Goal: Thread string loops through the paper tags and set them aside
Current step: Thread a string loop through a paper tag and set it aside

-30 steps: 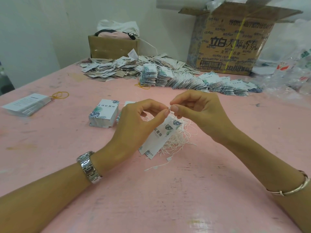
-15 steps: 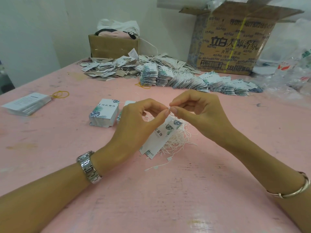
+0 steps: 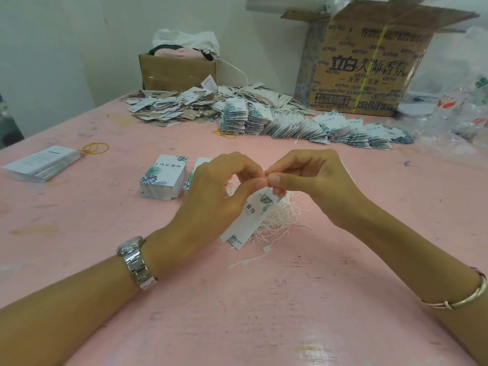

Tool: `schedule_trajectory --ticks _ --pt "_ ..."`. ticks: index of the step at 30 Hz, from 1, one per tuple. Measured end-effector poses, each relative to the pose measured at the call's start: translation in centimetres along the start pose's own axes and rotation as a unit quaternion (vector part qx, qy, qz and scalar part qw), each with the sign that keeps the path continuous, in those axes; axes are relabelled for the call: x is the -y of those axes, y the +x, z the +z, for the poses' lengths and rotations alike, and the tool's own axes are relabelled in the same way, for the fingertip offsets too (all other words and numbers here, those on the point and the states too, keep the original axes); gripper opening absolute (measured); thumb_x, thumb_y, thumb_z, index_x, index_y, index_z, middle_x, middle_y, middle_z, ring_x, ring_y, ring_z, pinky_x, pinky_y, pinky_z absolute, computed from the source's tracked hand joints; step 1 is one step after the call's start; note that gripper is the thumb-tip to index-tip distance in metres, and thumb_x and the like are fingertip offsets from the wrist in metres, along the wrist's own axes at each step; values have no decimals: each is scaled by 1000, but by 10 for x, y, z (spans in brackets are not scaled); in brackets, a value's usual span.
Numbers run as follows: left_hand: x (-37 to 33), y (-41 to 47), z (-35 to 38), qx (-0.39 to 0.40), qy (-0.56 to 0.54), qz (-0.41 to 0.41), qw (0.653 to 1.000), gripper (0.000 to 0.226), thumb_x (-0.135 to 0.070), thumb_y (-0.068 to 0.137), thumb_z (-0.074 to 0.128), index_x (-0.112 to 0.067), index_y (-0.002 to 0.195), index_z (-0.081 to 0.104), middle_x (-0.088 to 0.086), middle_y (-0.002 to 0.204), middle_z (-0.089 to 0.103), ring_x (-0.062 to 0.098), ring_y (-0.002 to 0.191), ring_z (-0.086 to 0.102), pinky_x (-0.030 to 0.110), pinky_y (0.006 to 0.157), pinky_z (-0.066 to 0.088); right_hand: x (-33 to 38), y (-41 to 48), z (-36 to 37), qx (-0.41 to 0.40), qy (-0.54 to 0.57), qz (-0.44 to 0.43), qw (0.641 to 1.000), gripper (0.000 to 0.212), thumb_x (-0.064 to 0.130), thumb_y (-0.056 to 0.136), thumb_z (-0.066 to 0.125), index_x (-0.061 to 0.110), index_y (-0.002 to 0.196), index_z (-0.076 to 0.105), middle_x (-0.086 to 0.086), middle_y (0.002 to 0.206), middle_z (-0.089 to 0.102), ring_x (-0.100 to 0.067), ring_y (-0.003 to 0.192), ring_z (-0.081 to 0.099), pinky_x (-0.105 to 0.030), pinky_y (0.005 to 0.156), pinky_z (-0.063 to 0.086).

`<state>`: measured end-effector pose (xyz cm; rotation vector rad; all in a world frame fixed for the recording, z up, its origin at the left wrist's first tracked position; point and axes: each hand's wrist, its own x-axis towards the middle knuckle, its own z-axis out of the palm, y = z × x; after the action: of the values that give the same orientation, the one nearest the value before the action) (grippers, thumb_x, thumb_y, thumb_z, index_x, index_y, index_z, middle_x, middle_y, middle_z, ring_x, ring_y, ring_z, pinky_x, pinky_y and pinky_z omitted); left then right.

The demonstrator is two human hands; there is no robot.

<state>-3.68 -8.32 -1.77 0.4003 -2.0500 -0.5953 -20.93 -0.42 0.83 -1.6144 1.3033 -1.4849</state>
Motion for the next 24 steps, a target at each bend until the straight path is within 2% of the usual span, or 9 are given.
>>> schedule_trajectory --ticks 5,11,24 --pt "-1 -1 0 -4 -2 -2 1000 6 -10 87 72 -13 83 68 -16 78 63 -7 76 54 5 76 34 1 -1 4 -8 -5 -1 1000 12 5 73 73 0 84 70 -19 71 68 -20 61 62 -27 61 55" --pt "-1 -1 -1 1 -4 -11 1000 6 -11 87 73 -13 83 69 -15 79 63 -2 77 55 7 73 35 -1 -2 5 -12 -6 -2 1000 10 -3 77 71 -4 87 70 -20 73 67 -18 60 62 -25 61 54" --pt "-3 0 -2 2 11 -11 1000 6 -11 87 72 -11 83 69 -14 78 63 -1 77 55 7 74 34 -3 -3 6 -13 -2 -6 1000 13 4 75 73 -2 86 70 -18 72 68 -18 61 62 -25 60 53"
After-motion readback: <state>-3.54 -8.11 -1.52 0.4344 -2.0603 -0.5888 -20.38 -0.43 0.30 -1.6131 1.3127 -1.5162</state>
